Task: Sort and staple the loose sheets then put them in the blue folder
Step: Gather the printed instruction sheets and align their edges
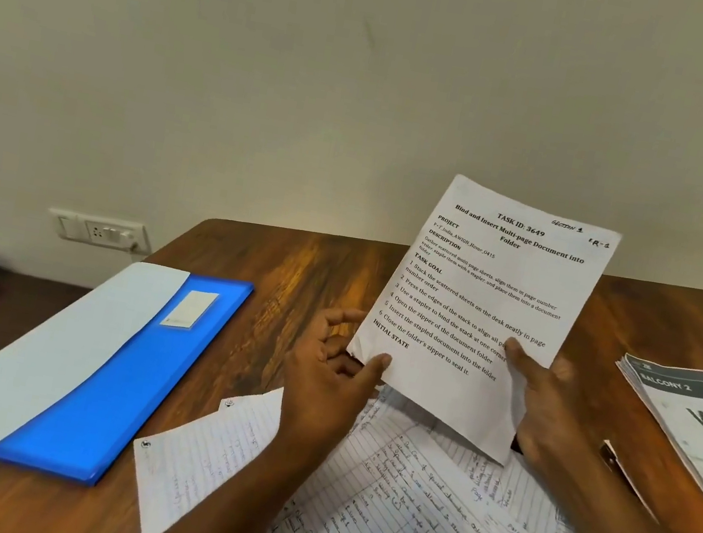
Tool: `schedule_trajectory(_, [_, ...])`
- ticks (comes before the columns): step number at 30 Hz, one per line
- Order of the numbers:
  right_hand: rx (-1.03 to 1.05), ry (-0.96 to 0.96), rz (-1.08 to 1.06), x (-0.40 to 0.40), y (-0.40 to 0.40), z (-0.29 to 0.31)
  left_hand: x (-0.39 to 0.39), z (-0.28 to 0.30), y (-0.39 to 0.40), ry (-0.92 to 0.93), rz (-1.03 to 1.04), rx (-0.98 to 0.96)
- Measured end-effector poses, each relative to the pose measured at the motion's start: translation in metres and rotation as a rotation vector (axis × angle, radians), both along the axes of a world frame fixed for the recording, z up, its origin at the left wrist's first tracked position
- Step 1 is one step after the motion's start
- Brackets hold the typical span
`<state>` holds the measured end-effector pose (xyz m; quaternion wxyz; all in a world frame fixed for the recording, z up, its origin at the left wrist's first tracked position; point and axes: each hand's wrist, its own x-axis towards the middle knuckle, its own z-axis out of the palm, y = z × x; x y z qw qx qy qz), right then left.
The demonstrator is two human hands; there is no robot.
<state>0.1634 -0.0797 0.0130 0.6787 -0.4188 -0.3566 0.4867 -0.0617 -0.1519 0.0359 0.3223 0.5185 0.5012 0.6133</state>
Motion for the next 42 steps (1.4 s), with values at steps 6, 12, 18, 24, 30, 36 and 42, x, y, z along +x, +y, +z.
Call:
schedule_trajectory(6, [-0.021, 0.038, -0.011, 0.0004, 0.0004, -0.0029, -0.0014, -0.0009, -0.001, -0.012, -0.01, 0.042])
schedule_trajectory(12, [-0.01, 0.04, 0.008, 0.0022, 0.0005, -0.0053, -0.0033, -0.0041, -0.0009, -0.026, -0.06, 0.104])
schedule_trajectory(18, [-0.017, 0.024, -0.012, 0.0026, 0.0001, -0.005, -0.0051, -0.007, -0.0011, -0.044, -0.114, 0.154])
schedule_trajectory(24, [-0.008, 0.017, -0.015, 0.0038, -0.0007, -0.006, -0.0089, -0.0053, -0.0041, -0.081, -0.118, 0.199])
schedule_trajectory(30, [-0.007, 0.032, 0.002, 0.0033, -0.0022, -0.005, -0.0075, -0.0031, -0.0045, -0.074, -0.087, 0.166])
schedule_trajectory(36, [0.021, 0.054, 0.011, 0.0018, -0.0031, -0.0023, -0.0051, -0.0027, -0.004, -0.047, -0.024, 0.164])
schedule_trajectory(42, [0.016, 0.055, 0.012, 0.0015, -0.003, -0.003, -0.0046, -0.0033, -0.0027, -0.083, -0.091, 0.216])
